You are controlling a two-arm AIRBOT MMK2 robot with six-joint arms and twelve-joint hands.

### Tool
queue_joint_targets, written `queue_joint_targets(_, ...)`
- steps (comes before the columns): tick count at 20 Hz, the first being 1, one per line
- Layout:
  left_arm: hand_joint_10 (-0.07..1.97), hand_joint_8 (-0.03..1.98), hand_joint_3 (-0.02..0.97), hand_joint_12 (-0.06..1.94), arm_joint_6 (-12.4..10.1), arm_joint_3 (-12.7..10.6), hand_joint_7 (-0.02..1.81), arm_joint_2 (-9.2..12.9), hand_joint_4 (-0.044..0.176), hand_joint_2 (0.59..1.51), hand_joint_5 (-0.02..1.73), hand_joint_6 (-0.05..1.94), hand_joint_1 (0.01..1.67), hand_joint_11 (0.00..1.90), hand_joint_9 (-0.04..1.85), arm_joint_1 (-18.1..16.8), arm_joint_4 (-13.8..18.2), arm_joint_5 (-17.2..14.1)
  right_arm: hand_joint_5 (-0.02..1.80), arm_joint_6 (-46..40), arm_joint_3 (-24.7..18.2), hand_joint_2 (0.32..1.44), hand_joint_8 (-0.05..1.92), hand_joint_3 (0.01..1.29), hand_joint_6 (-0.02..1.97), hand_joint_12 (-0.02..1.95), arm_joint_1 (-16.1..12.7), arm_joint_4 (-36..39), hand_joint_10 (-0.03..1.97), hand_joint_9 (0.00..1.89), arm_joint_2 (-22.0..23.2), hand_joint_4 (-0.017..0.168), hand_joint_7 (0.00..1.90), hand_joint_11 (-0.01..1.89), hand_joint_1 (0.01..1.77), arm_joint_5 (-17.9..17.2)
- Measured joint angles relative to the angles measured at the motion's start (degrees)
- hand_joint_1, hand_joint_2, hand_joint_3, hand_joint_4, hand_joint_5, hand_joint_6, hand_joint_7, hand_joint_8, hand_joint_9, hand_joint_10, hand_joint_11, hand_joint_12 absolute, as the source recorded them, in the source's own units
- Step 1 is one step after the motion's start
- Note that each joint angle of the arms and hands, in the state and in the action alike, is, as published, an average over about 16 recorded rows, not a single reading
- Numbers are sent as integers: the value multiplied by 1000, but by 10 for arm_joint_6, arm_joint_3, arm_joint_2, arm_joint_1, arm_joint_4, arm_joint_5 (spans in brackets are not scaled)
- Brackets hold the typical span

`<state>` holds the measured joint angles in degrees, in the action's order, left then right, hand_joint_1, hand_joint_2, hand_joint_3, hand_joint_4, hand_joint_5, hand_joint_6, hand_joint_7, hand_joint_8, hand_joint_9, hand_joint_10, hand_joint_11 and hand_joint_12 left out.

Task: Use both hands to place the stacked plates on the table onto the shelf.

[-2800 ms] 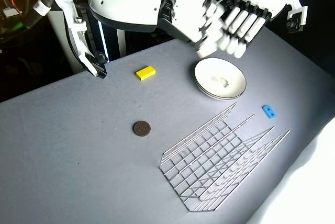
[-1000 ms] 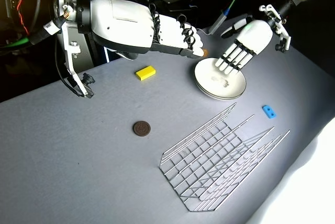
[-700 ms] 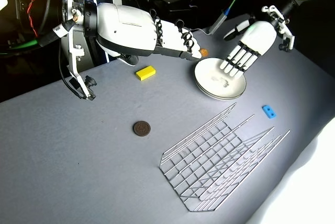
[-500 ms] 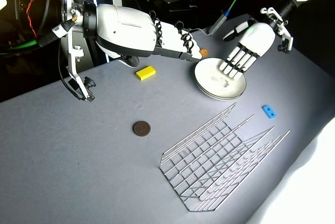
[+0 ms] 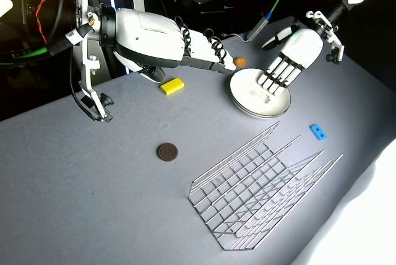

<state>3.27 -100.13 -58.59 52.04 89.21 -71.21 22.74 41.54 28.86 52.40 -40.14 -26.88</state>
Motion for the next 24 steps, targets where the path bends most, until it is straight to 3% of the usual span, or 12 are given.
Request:
queue_joint_targets(9,12,-14,16,-10,-30,53,-6,-3,4,1124,11,11,26,15,12,-33,16,27,21,6,-4,1065,11,11,19,18,5,3,8,13,-12,5,12,24,1104,17)
queue_joint_targets(14,14,-16,17,-10,-44,87,-8,-1,4,1124,9,14,26,16,17,-54,26,45,21,56,-8,1075,11,12,19,53,10,-28,8,13,-30,5,12,25,1129,37)
queue_joint_targets(19,15,-16,16,-10,-50,109,-8,1,3,1125,8,18,26,16,21,-66,33,58,24,124,2,1076,11,11,19,149,14,-62,8,14,-73,5,12,23,1131,58)
queue_joint_targets(24,14,-16,16,-10,-51,115,-7,3,3,1126,9,15,26,16,22,-70,36,62,53,192,42,1074,11,11,18,312,17,-95,8,34,-139,5,29,20,1134,80)
